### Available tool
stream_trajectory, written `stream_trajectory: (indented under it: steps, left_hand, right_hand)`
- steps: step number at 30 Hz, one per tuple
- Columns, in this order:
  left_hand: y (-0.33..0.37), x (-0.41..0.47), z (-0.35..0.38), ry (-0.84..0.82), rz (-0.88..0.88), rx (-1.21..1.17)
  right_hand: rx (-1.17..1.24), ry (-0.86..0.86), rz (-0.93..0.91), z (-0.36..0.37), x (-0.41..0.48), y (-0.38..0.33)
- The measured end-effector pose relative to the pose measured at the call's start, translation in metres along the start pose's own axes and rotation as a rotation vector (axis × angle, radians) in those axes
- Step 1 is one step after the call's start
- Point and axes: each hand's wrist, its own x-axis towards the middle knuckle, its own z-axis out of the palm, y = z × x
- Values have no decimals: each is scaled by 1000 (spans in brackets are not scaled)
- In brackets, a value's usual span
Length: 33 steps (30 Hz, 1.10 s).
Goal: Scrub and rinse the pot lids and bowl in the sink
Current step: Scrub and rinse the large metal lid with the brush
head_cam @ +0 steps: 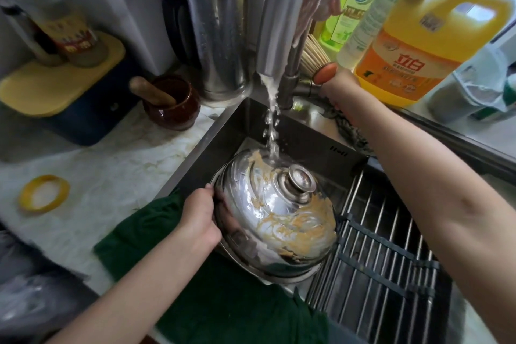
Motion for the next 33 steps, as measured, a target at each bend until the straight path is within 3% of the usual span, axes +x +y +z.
stream_trajectory:
  steps: [12,33]
  left_hand:
    - [1,5,-2,-5,-4,16]
    - [1,2,5,-57,-63,25]
  right_hand:
    - [4,-51,64,0,5,-2]
    - [-8,-305,-75,-17,19,21]
